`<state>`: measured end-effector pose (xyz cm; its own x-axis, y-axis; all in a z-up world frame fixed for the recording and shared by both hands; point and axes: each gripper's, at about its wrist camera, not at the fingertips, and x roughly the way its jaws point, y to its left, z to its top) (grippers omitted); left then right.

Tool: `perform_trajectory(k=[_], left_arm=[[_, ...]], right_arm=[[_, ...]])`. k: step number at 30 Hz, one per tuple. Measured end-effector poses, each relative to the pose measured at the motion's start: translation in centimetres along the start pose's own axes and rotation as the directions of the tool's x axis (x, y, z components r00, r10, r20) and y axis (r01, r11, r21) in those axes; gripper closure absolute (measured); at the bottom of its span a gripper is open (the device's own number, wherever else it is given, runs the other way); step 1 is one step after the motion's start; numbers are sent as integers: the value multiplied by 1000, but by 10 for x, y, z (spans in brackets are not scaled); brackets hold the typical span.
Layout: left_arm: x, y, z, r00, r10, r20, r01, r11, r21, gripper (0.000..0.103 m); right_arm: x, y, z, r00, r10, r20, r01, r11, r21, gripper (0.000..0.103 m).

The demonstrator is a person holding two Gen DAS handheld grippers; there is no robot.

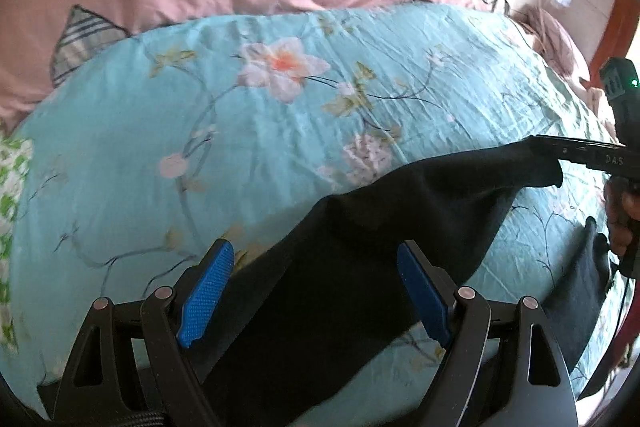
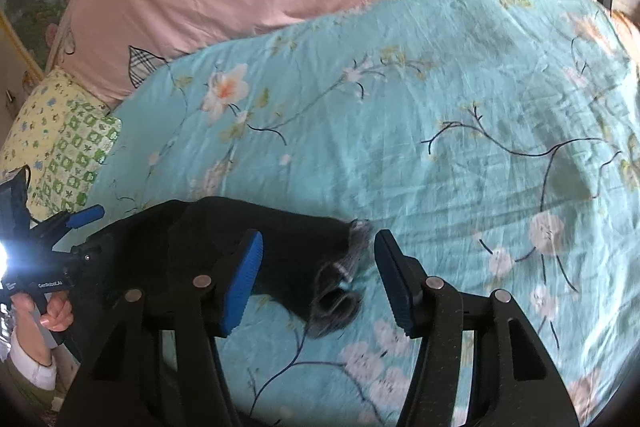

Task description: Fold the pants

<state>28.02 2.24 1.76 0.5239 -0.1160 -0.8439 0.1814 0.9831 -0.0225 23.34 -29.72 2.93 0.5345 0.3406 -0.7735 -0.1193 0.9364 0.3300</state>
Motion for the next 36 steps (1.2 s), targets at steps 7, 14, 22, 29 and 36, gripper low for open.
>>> perform_trajectory(k=[7,14,22,29,36], left_arm=[[41,2,17,998,-23,-61,25,999,32,19],[81,11,17,980,-72,-188,79,996,30,32],[42,-2,6,982,-134,-134,141,989,46,96],[-31,-23,-19,981,-192,-25,192,981,25,97],[-61,-58,-56,973,-231,-13,231,973,23,97]], right_arm=[[20,-7,8,997,26,-68,-27,1000,-9,54],[26,-6,13,992,67,-107,-73,996,-60,92],[-3,3,15,995,86,-44,-90,988,-126,95],[-42,-4,12,997,66,31,-60,985,-159,96],[-65,-14,-11,996,61,61,-49,982,-182,96]])
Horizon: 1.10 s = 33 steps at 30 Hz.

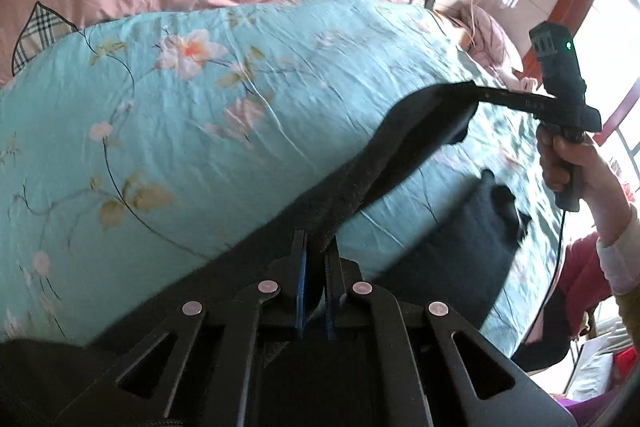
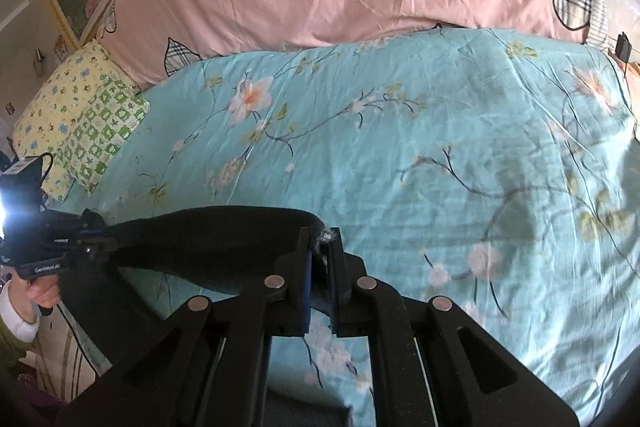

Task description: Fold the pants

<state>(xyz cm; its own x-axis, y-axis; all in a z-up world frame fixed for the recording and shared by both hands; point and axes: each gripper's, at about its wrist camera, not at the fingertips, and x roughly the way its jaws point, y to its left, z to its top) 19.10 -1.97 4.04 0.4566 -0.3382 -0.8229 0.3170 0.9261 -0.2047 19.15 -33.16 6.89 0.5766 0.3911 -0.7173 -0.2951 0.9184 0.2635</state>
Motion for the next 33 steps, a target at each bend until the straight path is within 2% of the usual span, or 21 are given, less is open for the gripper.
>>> perform_trajectory(k=[10,15,25,30,33], left_arm=[[-16,-26,-43,999,-32,20,32,999,-30,98],[-18,-45,-63,999,-34,12,34,999,-7,98],[-24,-65,-97,999,-37,4,37,999,10,98],[-19,-71,-110,1000,-27,-13,27,999,24,98],[-15,-74,-117,1000,-20,-23,21,999,39,97]], right_arm=[[-46,1,-59,993,84,83,-79,995,-59,96],[-55,-3,-85,992,90,83,-83,993,-80,96],[-69,-3,-125,996,69,58,-61,990,-123,96],[-67,0,-136,1000,22,17,-19,986,-166,96],[-64,-4,-146,1000,-9,-9,8,986,-166,100]])
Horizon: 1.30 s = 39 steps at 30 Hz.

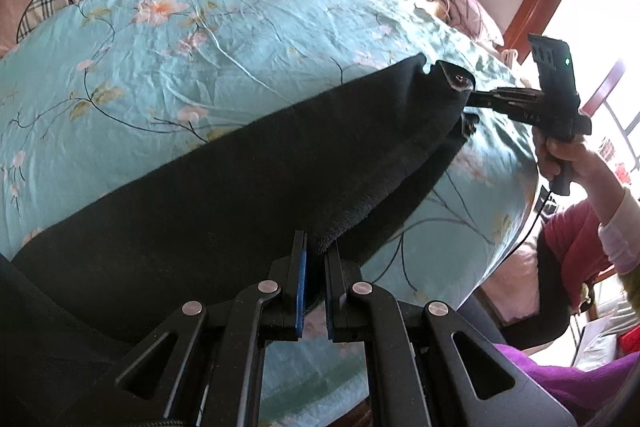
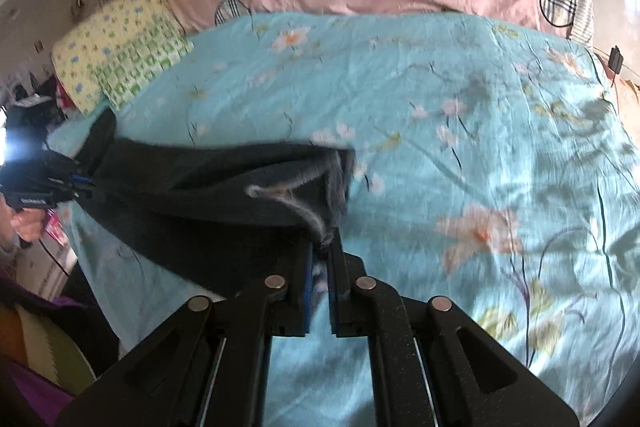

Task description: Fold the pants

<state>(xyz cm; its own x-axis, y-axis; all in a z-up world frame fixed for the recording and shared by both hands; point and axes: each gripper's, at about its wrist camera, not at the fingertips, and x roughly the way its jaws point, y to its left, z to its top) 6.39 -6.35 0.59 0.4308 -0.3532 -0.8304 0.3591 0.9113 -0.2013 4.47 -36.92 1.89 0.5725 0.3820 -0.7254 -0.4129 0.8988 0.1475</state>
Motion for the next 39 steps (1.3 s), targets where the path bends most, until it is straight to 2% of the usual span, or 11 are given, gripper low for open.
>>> perform_trajectory(k=[6,9,12,14,16,17,18,20,26,35,39], left_arm=[[25,2,-8,999,7,-53,-7,1000,-6,97],[32,2,-12,998,13,-57,-14,1000,-13,89],[25,4,-15,999,-12,-45,10,999,-42,72],[18,7,-17,1000,-6,-31,4,998,-60,66],[9,11,-20,1000,8,-13,-9,996,-89,63],[3,15,-22,1000,18,-2,-18,993,-113,63],[-2,19,-23,1000,25,5,-24,991,-133,63],[-17,31,-26,998,52,34,-45,982,-186,61],[-55,73,-36,987,140,83,-108,945,-310,58],[-112,150,-65,953,283,110,-206,868,-452,54],[-133,180,-74,945,300,133,-201,849,-489,51]], right_arm=[[-1,-1,-15,999,-19,-25,19,1000,19,100],[-1,1,-17,999,-29,-38,30,999,31,100],[-7,-3,-17,997,-65,-45,69,993,100,98],[-21,-4,-18,994,-105,-16,106,985,136,98],[-33,-2,-18,993,-115,24,110,981,160,91],[-40,2,-17,992,-114,50,104,980,170,82],[-45,7,-17,991,-107,77,92,980,178,64],[-51,21,-14,988,-84,130,60,982,182,51],[-28,61,3,982,91,165,-122,975,188,51],[25,141,21,962,257,93,-266,958,104,51],[46,162,30,947,316,60,-320,942,96,51]])
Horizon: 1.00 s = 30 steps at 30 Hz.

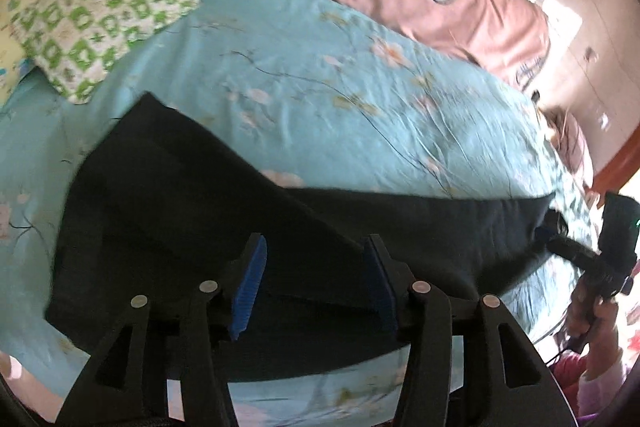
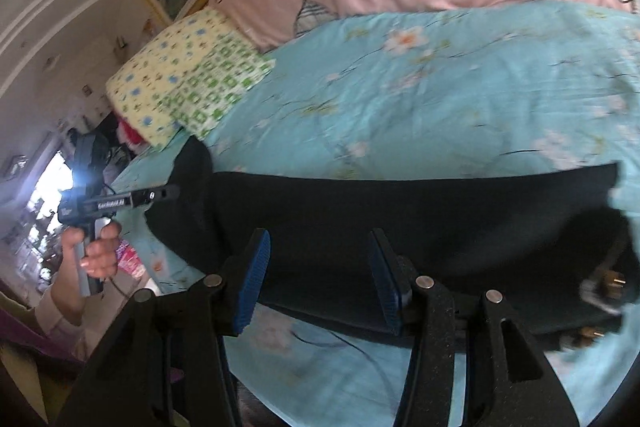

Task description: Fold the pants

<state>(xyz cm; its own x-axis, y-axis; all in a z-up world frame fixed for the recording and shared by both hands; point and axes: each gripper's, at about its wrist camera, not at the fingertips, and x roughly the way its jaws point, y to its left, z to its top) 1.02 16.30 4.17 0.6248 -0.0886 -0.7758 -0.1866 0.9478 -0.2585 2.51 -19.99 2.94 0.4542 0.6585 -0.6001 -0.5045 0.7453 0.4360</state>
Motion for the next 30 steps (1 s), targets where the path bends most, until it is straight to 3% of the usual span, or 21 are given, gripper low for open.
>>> perform_trajectory(k=[10,18,27,30], left_arm=[[-13,61,26,997,67,33,-65,997,-45,47],[-3,92,61,996,86,0,-86,996,39,39],[28,122,96,995,2,-96,8,995,104,33],[45,136,105,979,-100,-179,121,986,110,32]], right_arm=[[53,43,14,990,112,-91,-117,992,-48,51],[87,63,20,969,184,-162,-194,980,-44,51],[134,86,20,933,234,-272,-259,964,-60,51],[148,93,21,922,238,-306,-271,960,-71,51]])
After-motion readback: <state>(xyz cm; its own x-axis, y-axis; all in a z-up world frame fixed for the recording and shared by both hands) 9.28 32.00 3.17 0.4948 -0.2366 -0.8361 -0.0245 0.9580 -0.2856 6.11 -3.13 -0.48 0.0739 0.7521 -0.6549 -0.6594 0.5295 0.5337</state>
